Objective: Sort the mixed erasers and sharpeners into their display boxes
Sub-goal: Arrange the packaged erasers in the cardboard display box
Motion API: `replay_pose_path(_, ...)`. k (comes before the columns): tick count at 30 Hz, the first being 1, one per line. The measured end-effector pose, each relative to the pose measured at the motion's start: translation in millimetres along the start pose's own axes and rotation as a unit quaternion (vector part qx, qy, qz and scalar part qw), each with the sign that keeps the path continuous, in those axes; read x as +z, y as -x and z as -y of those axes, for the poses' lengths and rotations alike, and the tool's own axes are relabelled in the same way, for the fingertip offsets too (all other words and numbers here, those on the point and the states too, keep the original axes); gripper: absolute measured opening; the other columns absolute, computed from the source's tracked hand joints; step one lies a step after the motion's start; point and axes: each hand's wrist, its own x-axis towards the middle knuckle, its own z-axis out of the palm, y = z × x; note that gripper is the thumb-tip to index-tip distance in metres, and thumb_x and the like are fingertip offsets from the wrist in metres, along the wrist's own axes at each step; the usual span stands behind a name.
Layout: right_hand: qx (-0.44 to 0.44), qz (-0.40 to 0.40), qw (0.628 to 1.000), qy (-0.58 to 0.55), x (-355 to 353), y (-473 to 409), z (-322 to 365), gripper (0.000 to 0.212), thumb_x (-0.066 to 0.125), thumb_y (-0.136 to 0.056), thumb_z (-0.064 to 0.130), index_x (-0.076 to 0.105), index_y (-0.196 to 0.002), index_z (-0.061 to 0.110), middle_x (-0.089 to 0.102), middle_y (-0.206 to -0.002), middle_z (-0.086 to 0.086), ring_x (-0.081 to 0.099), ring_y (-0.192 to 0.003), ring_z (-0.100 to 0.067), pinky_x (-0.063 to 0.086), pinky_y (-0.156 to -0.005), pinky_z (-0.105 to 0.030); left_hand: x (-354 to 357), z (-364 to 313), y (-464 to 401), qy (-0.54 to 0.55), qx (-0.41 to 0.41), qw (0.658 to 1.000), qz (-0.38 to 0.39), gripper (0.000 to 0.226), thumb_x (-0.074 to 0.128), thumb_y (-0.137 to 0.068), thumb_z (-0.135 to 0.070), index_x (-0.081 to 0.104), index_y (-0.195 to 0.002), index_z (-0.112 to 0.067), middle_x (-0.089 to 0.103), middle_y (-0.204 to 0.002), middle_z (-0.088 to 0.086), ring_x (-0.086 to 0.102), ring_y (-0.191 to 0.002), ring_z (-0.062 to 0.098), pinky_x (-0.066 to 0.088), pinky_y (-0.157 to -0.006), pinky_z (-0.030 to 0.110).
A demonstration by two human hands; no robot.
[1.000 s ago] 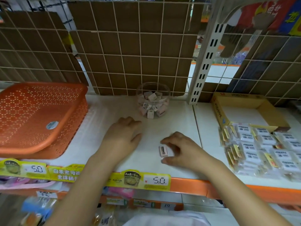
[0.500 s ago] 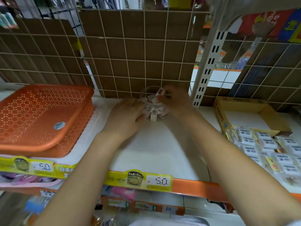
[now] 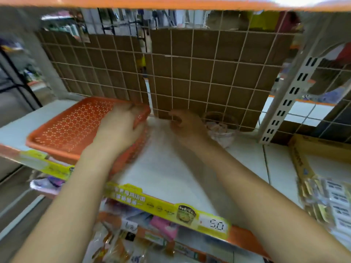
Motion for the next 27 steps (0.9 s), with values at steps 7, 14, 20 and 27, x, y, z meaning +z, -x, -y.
replay_pose_path(7, -0.129, 0.191, 0.973, 0.000, 67, -16, 47, 0.024, 0.056, -0.086, 0.018, 0.061, -0.109, 0.018, 0.063, -0.110, -0.007, 0.058, -0.101, -0.023, 0.041, -0.079, -0.025, -23, 96, 63, 0.073, -0.133, 0.967, 0.203, 0.057, 0.045, -0.073, -0.076, 0.068, -0.084, -0.025, 0.068, -0.082, -0.001, 0.061, -0.084, 0.022, 0.046, -0.076, 0.033)
replay_pose_path(14, -0.118, 0.144, 0.982, 0.031, 44, -9, 26, 0.026, 0.050, -0.087, 0.012, 0.062, -0.111, 0.015, 0.064, -0.108, -0.009, 0.059, -0.098, -0.024, 0.048, -0.085, -0.035, 10, 77, 69, 0.141, -0.063, 0.980, 0.122, 0.065, 0.033, -0.069, -0.074, 0.040, -0.047, -0.013, 0.033, -0.044, 0.002, 0.031, -0.043, 0.012, 0.026, -0.050, 0.030)
replay_pose_path(20, -0.040, 0.119, 0.987, 0.095, 6, 4, -20, 0.029, 0.056, -0.088, 0.022, 0.060, -0.117, 0.018, 0.063, -0.113, -0.004, 0.058, -0.105, -0.023, 0.047, -0.090, -0.039, 36, 34, 41, 0.172, 0.008, 0.978, 0.117, 0.059, 0.034, -0.068, -0.071, 0.038, -0.042, -0.019, 0.038, -0.042, -0.002, 0.038, -0.046, 0.012, 0.025, -0.050, 0.027)
replay_pose_path(27, 0.094, 0.032, 0.944, 0.314, -30, 15, -58, 0.031, 0.048, -0.091, 0.028, 0.054, -0.119, 0.018, 0.054, -0.125, -0.005, 0.047, -0.118, -0.026, 0.038, -0.096, -0.037, 49, 32, 38, 0.165, 0.043, 0.982, 0.077, 0.062, 0.035, -0.073, -0.071, 0.039, -0.043, -0.016, 0.040, -0.042, 0.000, 0.043, -0.047, 0.022, 0.025, -0.051, 0.029)
